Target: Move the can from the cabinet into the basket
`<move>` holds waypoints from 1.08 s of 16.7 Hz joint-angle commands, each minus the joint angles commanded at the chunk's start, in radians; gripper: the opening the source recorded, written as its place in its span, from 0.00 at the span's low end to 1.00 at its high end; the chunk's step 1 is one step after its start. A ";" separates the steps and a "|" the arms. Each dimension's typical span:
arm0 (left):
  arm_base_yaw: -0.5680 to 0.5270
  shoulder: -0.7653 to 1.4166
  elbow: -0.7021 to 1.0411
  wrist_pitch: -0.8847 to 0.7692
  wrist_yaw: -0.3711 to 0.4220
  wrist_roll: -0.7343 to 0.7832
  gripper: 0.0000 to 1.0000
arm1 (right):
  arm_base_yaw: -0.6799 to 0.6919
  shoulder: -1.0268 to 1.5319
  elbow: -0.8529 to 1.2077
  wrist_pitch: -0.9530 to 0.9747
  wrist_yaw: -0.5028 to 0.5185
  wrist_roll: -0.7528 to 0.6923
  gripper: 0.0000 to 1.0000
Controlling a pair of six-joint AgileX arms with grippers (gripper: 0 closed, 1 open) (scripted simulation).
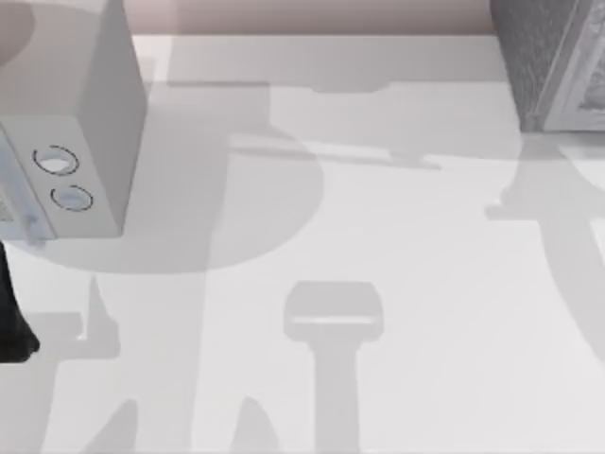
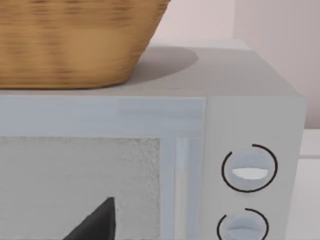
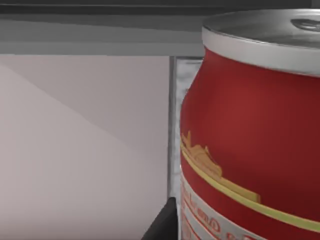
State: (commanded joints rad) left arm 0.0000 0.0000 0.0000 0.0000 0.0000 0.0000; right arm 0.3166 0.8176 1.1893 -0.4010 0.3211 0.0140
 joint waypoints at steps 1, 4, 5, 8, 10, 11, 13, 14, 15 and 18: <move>0.000 0.000 0.000 0.000 0.000 0.000 1.00 | -0.028 -0.074 -0.127 0.036 -0.029 -0.001 0.00; 0.000 0.000 0.000 0.000 0.000 0.000 1.00 | -0.113 -0.294 -0.498 0.143 -0.115 -0.004 0.00; 0.000 0.000 0.000 0.000 0.000 0.000 1.00 | -0.140 -0.365 -0.612 0.178 -0.143 -0.005 0.00; 0.000 0.000 0.000 0.000 0.000 0.000 1.00 | -0.217 -0.562 -0.895 0.276 -0.221 -0.008 0.00; 0.000 0.000 0.000 0.000 0.000 0.000 1.00 | -0.259 -0.673 -1.032 0.330 -0.264 -0.010 0.00; 0.000 0.000 0.000 0.000 0.000 0.000 1.00 | -0.277 -0.720 -1.085 0.352 -0.282 -0.011 0.00; 0.000 0.000 0.000 0.000 0.000 0.000 1.00 | -0.304 -0.788 -1.159 0.386 -0.309 -0.013 0.00; 0.000 0.000 0.000 0.000 0.000 0.000 1.00 | -0.313 -0.808 -1.179 0.396 -0.317 -0.014 0.00; 0.000 0.000 0.000 0.000 0.000 0.000 1.00 | -0.317 -0.818 -1.189 0.401 -0.321 -0.014 0.00; 0.000 0.000 0.000 0.000 0.000 0.000 1.00 | -0.317 -0.818 -1.189 0.401 -0.321 -0.014 0.00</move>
State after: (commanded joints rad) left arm 0.0000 0.0000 0.0000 0.0000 0.0000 0.0000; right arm 0.0000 -0.0001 0.0000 -0.0001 0.0000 0.0000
